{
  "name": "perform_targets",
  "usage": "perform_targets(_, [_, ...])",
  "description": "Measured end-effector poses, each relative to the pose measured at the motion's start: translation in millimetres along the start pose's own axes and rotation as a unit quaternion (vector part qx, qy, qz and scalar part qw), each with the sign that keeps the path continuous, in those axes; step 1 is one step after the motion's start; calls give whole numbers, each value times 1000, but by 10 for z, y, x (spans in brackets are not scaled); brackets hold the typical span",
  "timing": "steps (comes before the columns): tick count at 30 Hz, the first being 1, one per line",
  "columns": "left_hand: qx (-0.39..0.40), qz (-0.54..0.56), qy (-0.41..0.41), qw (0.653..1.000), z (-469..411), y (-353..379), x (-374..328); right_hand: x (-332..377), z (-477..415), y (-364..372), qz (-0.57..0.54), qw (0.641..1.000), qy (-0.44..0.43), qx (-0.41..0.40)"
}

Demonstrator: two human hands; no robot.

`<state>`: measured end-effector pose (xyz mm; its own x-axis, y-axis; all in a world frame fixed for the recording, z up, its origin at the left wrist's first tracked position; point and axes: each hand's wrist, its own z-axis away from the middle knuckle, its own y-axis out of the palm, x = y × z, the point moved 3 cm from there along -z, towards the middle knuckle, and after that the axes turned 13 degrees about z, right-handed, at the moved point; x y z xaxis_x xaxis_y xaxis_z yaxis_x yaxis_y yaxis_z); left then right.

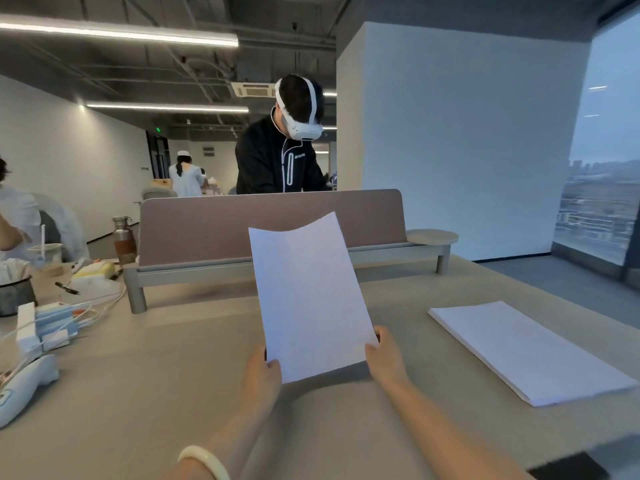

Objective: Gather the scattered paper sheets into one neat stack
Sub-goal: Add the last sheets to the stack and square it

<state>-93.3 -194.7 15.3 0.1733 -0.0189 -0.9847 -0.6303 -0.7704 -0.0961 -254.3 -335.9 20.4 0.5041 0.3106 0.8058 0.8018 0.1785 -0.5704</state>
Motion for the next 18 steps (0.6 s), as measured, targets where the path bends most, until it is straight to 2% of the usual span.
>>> perform_targets(6, [123,31,-23,992,262,1199,-85,-761,-125,-1040,55,995,54,-68])
perform_targets(13, [225,58,-51,971,588,2539,-191,-1659,-233,-2176,119,973,126,-150])
perform_targets(18, [265,-16,-8,964,792,3203,-306,-2129,-367,-2693,141,958,179,-173])
